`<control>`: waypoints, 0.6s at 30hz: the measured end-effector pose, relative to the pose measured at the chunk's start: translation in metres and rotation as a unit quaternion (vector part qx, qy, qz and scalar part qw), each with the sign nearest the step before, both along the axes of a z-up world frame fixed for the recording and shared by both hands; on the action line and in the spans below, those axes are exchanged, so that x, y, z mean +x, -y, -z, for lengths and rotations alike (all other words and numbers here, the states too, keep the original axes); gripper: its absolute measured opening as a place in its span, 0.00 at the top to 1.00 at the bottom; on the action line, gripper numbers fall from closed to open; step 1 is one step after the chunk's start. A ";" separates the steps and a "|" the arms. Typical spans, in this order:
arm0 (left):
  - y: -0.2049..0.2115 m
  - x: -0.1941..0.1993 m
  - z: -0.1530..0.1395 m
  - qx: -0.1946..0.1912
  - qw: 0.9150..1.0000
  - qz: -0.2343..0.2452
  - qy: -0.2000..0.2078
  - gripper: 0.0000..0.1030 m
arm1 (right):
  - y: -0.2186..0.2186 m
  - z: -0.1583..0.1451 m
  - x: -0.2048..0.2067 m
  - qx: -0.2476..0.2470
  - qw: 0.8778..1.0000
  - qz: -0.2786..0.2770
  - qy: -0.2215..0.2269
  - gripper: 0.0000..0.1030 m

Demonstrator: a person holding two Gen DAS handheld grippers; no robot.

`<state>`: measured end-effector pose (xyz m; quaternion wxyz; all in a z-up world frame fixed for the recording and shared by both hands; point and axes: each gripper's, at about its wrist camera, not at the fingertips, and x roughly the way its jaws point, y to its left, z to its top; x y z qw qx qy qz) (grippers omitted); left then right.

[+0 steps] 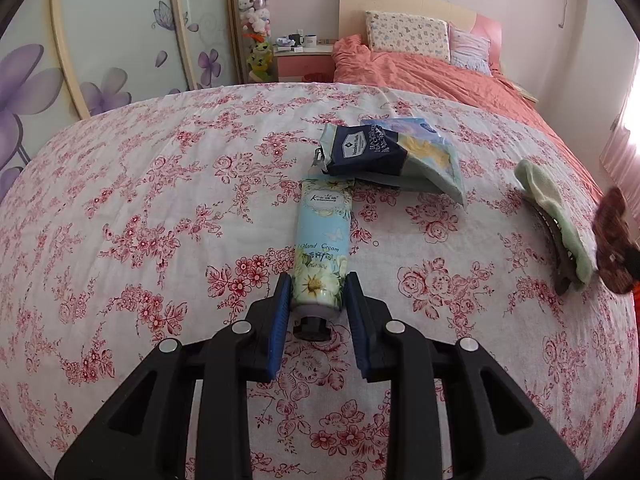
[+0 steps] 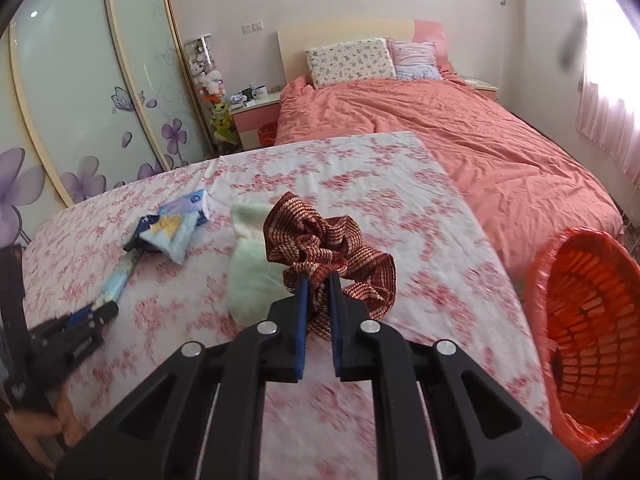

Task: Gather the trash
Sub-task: 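Grasp the brown plaid scrunchie with the right gripper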

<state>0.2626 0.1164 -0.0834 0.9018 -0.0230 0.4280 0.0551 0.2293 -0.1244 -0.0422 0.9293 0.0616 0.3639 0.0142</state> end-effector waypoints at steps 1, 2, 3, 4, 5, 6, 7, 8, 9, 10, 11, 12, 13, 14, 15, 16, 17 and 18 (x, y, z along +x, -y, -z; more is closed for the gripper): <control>0.000 0.000 0.000 0.001 1.000 0.000 0.000 0.72 | 0.005 0.001 -0.005 -0.002 1.000 0.002 -0.004 0.90; 0.000 0.000 0.000 0.001 1.000 0.000 0.000 0.72 | 0.009 0.003 -0.009 -0.004 1.000 0.005 -0.011 0.90; 0.001 0.000 0.000 0.002 1.000 0.000 0.000 0.72 | 0.013 0.007 -0.014 -0.005 1.000 0.004 -0.019 0.89; 0.001 0.000 0.000 0.003 1.000 0.000 0.000 0.72 | 0.015 0.011 -0.017 -0.006 1.000 0.001 -0.030 0.89; 0.001 0.000 0.000 0.003 1.000 0.000 -0.001 0.72 | 0.017 0.014 -0.017 -0.006 0.999 -0.002 -0.037 0.88; 0.001 0.001 0.000 0.004 1.000 0.000 -0.001 0.72 | 0.018 0.018 -0.018 -0.006 0.999 -0.008 -0.044 0.85; 0.001 0.001 0.000 0.004 1.000 0.000 -0.001 0.72 | 0.017 0.022 -0.019 -0.007 0.999 -0.012 -0.048 0.82; 0.001 0.001 0.000 0.003 1.000 0.000 -0.001 0.72 | 0.015 0.023 -0.019 -0.011 0.999 -0.014 -0.047 0.75; 0.001 0.001 0.000 0.003 1.000 0.000 0.000 0.72 | 0.012 0.024 -0.019 -0.017 0.999 -0.016 -0.045 0.68; 0.001 0.001 0.000 0.002 1.000 0.000 0.000 0.72 | 0.009 0.024 -0.018 -0.021 0.999 -0.019 -0.043 0.64; 0.001 0.001 0.000 0.003 1.000 0.000 0.000 0.72 | 0.005 0.024 -0.016 -0.026 0.999 -0.022 -0.042 0.57; 0.001 0.001 0.000 0.002 1.000 0.000 0.000 0.72 | 0.002 0.023 -0.015 -0.030 0.998 -0.025 -0.042 0.51; 0.001 0.001 0.000 0.002 1.000 0.000 0.000 0.72 | -0.002 0.023 -0.011 -0.038 0.998 -0.026 -0.042 0.49; 0.001 0.001 0.000 0.002 1.000 0.000 0.000 0.72 | -0.004 0.025 -0.008 -0.044 0.998 -0.025 -0.043 0.47; 0.000 0.000 0.000 0.001 1.000 0.000 0.000 0.72 | -0.006 0.026 -0.003 -0.048 0.997 -0.024 -0.047 0.46; 0.000 0.000 0.000 -0.001 1.000 0.000 0.000 0.72 | -0.006 0.029 0.001 -0.051 0.997 -0.021 -0.052 0.46; 0.000 0.000 0.000 -0.003 1.000 0.000 0.000 0.72 | -0.006 0.031 0.004 -0.053 0.997 -0.017 -0.056 0.46; -0.001 0.000 0.000 -0.005 1.000 0.000 0.001 0.72 | -0.006 0.034 0.007 -0.056 0.996 -0.013 -0.062 0.47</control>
